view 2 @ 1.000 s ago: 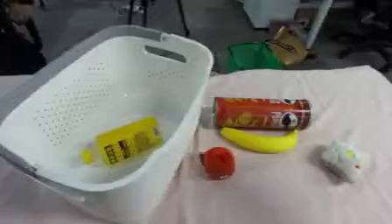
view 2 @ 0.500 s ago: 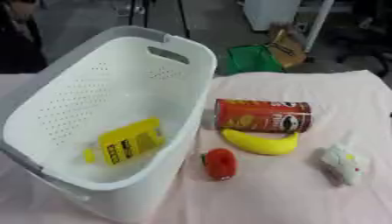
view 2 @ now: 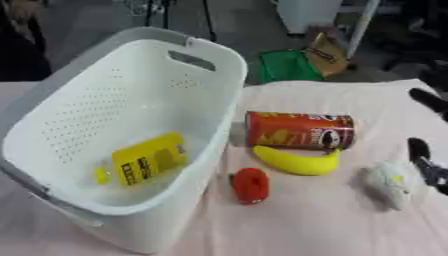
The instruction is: Pick up objects on the table and place them in the box.
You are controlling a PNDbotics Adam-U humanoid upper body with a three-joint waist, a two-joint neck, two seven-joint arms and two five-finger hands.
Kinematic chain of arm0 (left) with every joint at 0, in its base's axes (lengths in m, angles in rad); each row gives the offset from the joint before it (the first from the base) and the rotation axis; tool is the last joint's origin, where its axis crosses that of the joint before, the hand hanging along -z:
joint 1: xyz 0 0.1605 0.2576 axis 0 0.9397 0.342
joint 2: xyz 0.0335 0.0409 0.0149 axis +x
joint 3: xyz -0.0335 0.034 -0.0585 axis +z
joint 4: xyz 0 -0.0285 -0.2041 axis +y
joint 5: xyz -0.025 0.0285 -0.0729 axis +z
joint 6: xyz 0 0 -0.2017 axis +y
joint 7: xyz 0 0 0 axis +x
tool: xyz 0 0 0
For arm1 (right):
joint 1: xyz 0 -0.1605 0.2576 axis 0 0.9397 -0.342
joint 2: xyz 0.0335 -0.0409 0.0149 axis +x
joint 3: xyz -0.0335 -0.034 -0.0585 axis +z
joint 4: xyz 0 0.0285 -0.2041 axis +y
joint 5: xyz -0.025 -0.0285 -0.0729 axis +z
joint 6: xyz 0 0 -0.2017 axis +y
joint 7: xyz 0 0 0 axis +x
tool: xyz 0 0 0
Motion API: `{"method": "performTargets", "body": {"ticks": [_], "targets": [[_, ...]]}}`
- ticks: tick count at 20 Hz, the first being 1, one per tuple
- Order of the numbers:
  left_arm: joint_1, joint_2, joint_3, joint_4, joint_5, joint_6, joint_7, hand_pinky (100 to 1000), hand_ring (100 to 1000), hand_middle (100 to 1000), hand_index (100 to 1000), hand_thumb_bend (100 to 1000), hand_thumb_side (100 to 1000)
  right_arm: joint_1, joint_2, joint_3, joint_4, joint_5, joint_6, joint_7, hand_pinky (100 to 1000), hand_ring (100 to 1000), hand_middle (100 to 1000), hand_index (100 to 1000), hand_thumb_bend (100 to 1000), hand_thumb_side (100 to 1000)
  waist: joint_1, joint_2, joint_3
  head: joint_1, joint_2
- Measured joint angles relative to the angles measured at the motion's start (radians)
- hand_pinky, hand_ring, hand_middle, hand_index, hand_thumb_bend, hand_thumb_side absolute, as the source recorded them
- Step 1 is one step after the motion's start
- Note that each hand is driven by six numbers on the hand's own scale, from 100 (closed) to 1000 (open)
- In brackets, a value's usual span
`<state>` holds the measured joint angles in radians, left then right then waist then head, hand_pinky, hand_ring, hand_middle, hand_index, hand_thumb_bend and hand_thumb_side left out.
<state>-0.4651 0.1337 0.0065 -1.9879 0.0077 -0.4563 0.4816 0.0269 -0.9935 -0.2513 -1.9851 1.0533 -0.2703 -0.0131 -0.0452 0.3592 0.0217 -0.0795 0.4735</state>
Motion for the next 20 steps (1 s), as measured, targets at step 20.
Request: {"method": "performTargets", "body": {"ticks": [20], "targets": [[0.005, 0.000, -0.024, 0.000, 0.012, 0.008, -0.029, 515, 472, 598, 672, 100, 967, -0.253, -0.192, 0.179, 0.048, -0.117, 0.005, 0.112, 959, 978, 988, 1000, 100, 911, -0.015, -0.009, 0.042, -0.045, 0.001]]}}
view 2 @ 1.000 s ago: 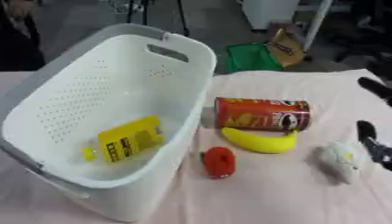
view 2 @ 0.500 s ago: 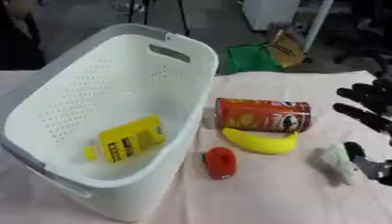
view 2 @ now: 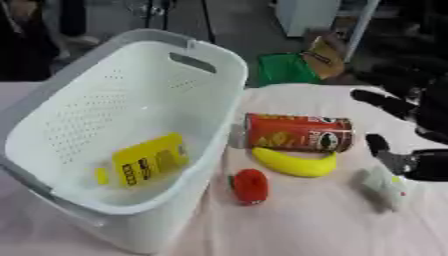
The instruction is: Pick up objects on the table and place them in the box.
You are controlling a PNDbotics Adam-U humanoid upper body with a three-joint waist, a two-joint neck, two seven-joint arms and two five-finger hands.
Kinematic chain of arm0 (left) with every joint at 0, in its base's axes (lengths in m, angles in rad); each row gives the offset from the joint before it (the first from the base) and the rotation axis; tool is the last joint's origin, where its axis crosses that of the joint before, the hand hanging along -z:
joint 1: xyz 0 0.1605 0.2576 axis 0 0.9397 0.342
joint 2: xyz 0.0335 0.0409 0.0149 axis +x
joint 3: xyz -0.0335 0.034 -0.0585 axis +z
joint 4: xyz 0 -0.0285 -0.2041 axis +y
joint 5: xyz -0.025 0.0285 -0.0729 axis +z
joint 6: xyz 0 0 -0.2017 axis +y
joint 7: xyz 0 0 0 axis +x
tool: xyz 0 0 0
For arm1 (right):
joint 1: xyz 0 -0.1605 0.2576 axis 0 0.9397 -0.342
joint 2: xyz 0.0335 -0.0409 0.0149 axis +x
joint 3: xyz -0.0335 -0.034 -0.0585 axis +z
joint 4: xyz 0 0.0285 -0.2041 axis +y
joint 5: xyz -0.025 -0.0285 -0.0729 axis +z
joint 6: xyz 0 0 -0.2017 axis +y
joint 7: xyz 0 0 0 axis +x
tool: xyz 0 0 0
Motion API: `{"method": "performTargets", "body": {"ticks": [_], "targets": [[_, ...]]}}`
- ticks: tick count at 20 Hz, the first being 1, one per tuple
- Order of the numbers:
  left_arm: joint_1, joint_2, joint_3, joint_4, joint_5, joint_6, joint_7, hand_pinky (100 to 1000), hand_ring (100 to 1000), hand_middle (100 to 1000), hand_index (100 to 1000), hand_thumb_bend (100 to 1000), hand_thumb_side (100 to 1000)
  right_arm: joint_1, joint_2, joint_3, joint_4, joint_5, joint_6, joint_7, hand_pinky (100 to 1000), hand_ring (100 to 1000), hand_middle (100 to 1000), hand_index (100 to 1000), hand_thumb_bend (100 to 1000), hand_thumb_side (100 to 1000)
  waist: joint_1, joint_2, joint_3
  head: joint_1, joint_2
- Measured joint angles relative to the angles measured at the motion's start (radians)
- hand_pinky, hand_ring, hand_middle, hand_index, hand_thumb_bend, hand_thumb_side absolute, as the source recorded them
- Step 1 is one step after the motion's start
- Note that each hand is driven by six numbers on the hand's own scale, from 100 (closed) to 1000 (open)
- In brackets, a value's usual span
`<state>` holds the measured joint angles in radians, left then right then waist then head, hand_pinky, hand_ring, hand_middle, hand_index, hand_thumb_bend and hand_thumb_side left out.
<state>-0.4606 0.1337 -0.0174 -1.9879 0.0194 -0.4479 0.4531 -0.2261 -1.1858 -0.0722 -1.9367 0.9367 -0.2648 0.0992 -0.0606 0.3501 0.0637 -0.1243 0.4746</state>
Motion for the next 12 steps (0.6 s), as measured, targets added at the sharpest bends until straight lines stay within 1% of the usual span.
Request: {"method": "performTargets", "body": {"ticks": [3, 4, 5, 6, 7, 8, 9, 10, 12], "targets": [[0.000, 0.000, -0.005, 0.000, 0.005, 0.001, -0.006, 515, 472, 599, 672, 100, 967, -0.037, -0.007, 0.032, 0.041, -0.042, -0.012, 0.009, 959, 979, 981, 1000, 116, 893, 0.000, -0.004, 0.010, -0.010, 0.000], [0.000, 0.000, -0.006, 0.000, 0.006, 0.001, -0.008, 515, 472, 599, 672, 100, 967, -0.048, -0.007, 0.043, 0.055, -0.058, -0.018, 0.015, 966, 989, 982, 1000, 154, 858, -0.001, -0.004, 0.013, -0.013, 0.000], [0.000, -0.001, -0.009, 0.000, 0.007, 0.002, -0.011, 515, 472, 599, 672, 100, 967, -0.060, -0.008, 0.054, 0.071, -0.074, -0.027, 0.024, 969, 992, 985, 1000, 163, 850, -0.003, -0.004, 0.017, -0.017, 0.000], [0.000, -0.001, -0.010, 0.000, 0.008, 0.002, -0.013, 515, 472, 599, 672, 100, 967, -0.076, -0.009, 0.066, 0.088, -0.091, -0.038, 0.038, 982, 1000, 998, 1000, 192, 821, -0.003, -0.005, 0.022, -0.020, 0.000], [0.000, -0.001, -0.011, 0.000, 0.010, 0.002, -0.015, 515, 472, 599, 672, 100, 967, -0.093, -0.010, 0.077, 0.107, -0.107, -0.050, 0.057, 982, 1000, 998, 1000, 192, 821, -0.004, -0.005, 0.027, -0.023, 0.000], [0.000, -0.001, -0.013, 0.000, 0.013, 0.003, -0.017, 515, 473, 599, 672, 100, 967, -0.110, -0.010, 0.088, 0.126, -0.121, -0.062, 0.078, 991, 1000, 995, 1000, 209, 797, -0.005, -0.005, 0.030, -0.026, 0.000], [0.000, -0.001, -0.016, 0.000, 0.015, 0.003, -0.019, 515, 473, 599, 672, 100, 971, -0.127, -0.010, 0.098, 0.146, -0.135, -0.073, 0.101, 991, 1000, 994, 1000, 191, 777, -0.006, -0.005, 0.033, -0.029, 0.000], [0.000, -0.002, -0.016, 0.000, 0.016, 0.002, -0.021, 515, 473, 599, 672, 100, 967, -0.142, -0.010, 0.107, 0.165, -0.150, -0.084, 0.122, 994, 1000, 994, 1000, 225, 772, -0.006, -0.005, 0.035, -0.031, 0.000], [0.000, -0.002, -0.018, 0.000, 0.019, 0.003, -0.024, 515, 473, 599, 672, 100, 967, -0.177, -0.009, 0.124, 0.203, -0.176, -0.100, 0.161, 996, 1000, 999, 1000, 237, 755, -0.007, -0.005, 0.042, -0.037, -0.001]]}}
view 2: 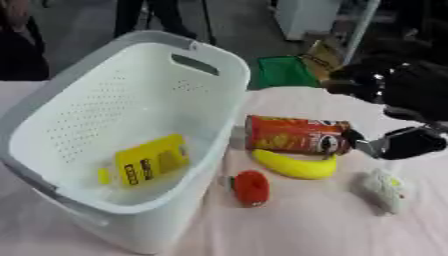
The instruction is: Pick up objects on the table and place them in the box.
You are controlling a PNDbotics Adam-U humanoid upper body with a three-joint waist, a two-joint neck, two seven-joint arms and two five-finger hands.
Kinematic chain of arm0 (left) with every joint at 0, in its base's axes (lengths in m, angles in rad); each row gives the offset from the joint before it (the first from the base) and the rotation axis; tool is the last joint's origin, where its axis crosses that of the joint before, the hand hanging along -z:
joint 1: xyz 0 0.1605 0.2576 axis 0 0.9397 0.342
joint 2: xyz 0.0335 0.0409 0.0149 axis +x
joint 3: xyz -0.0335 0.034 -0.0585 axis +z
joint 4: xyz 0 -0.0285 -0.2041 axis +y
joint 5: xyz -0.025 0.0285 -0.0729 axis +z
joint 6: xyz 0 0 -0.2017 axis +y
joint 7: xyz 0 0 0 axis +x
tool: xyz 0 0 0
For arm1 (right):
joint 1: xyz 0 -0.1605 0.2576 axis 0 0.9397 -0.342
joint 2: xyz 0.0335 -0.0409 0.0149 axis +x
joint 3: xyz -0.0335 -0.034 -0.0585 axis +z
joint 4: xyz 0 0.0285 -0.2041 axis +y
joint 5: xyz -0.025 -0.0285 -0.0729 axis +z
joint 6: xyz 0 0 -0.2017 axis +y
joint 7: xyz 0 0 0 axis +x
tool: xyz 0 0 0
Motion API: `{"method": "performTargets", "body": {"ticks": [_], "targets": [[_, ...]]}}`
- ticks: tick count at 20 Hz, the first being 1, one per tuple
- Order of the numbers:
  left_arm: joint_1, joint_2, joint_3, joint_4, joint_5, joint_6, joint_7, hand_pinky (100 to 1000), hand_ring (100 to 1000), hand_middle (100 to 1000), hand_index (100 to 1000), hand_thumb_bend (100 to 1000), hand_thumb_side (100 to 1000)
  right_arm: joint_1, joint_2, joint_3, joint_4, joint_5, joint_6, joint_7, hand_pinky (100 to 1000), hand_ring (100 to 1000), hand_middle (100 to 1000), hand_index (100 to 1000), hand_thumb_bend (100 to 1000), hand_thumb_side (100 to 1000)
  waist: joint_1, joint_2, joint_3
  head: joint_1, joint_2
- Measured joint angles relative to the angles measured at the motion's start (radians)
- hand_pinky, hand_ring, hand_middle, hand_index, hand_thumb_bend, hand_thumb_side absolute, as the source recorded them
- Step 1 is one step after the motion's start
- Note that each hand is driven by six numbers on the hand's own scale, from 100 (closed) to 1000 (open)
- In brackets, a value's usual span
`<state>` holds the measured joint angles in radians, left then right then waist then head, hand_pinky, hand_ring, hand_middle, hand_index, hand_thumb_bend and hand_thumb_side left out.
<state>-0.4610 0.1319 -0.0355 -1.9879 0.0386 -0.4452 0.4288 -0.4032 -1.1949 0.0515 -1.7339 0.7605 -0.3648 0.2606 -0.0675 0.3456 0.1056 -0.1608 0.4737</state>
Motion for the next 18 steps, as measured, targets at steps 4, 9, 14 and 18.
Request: {"method": "performTargets", "body": {"ticks": [4, 9, 14, 18], "targets": [[0.000, 0.000, -0.004, 0.000, 0.006, 0.000, -0.005, 516, 473, 599, 672, 100, 967, -0.059, 0.012, 0.023, 0.068, -0.020, -0.020, 0.051, 1000, 1000, 1000, 1000, 245, 744, -0.003, 0.000, 0.008, -0.008, -0.002], [0.000, -0.005, -0.007, 0.000, 0.011, 0.001, -0.010, 515, 473, 599, 672, 100, 966, -0.141, 0.056, 0.045, 0.160, -0.022, -0.032, 0.081, 1000, 1000, 1000, 1000, 250, 735, -0.006, 0.000, 0.019, -0.018, -0.005], [0.000, -0.009, -0.010, 0.000, 0.016, 0.001, -0.014, 516, 473, 600, 672, 100, 967, -0.223, 0.112, 0.060, 0.272, -0.008, -0.049, 0.126, 1000, 1000, 1000, 1000, 259, 707, -0.008, 0.000, 0.031, -0.033, -0.005], [-0.001, -0.009, -0.011, 0.000, 0.019, 0.000, -0.016, 516, 473, 600, 672, 100, 966, -0.266, 0.153, 0.067, 0.347, 0.008, -0.069, 0.172, 1000, 1000, 1000, 1000, 266, 690, -0.009, 0.000, 0.037, -0.037, -0.005]]}}
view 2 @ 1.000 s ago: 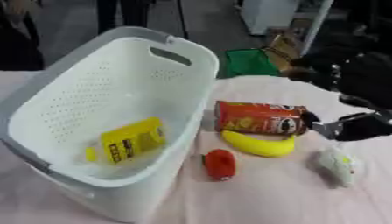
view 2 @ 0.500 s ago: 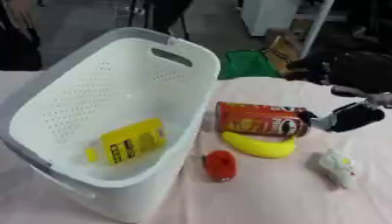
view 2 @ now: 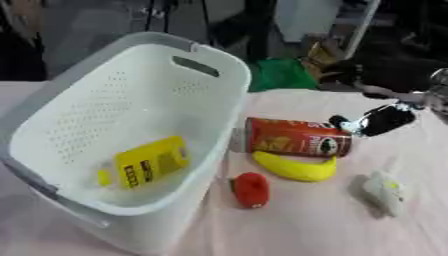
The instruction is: Pick up objects on the table and place them in the box.
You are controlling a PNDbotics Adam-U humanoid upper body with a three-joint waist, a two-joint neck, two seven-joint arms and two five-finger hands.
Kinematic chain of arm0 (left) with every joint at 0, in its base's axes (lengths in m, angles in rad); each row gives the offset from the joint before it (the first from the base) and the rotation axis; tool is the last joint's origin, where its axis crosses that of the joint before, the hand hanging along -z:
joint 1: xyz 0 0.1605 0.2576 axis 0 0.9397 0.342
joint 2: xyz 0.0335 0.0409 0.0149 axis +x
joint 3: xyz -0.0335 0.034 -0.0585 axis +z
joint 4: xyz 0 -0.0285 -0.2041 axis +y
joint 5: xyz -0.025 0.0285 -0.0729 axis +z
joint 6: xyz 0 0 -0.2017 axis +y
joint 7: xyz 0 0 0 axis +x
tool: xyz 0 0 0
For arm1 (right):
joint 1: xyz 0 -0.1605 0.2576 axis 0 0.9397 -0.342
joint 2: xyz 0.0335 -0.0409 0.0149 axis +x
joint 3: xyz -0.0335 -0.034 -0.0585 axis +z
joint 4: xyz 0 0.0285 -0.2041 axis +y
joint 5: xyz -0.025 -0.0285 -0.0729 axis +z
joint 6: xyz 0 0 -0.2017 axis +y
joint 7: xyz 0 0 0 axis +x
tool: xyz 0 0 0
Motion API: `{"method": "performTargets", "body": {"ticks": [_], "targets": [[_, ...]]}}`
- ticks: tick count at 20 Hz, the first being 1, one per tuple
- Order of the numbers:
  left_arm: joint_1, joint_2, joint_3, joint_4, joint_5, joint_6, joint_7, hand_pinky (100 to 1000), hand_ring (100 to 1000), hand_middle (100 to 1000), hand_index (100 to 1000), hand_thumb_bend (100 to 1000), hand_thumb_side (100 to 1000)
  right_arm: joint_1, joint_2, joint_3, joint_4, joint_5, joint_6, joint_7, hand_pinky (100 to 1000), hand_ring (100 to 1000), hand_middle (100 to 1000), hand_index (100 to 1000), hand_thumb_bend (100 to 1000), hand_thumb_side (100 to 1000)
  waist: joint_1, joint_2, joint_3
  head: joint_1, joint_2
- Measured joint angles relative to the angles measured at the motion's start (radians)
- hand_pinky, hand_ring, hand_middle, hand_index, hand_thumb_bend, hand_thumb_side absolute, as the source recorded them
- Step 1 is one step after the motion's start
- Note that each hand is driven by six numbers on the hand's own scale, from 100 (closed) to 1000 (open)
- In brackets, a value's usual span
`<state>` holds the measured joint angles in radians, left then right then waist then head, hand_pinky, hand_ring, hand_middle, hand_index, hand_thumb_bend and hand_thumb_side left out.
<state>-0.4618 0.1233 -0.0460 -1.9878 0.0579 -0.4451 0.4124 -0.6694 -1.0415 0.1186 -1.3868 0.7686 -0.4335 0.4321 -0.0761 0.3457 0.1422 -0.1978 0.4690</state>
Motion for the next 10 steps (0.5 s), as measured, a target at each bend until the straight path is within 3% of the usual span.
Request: {"method": "performTargets", "body": {"ticks": [2, 10], "targets": [[-0.001, 0.000, 0.000, 0.000, 0.003, 0.000, 0.000, 516, 473, 601, 672, 100, 966, -0.013, 0.015, 0.004, 0.023, 0.005, -0.008, 0.018, 1000, 1000, 1000, 1000, 292, 648, -0.001, 0.001, 0.002, -0.001, 0.000], [-0.005, 0.000, -0.005, 0.000, 0.006, 0.001, -0.002, 516, 473, 601, 672, 100, 966, -0.039, 0.055, 0.014, 0.094, 0.005, -0.049, 0.142, 1000, 1000, 1000, 1000, 310, 620, -0.007, 0.010, 0.018, -0.005, -0.003]]}}
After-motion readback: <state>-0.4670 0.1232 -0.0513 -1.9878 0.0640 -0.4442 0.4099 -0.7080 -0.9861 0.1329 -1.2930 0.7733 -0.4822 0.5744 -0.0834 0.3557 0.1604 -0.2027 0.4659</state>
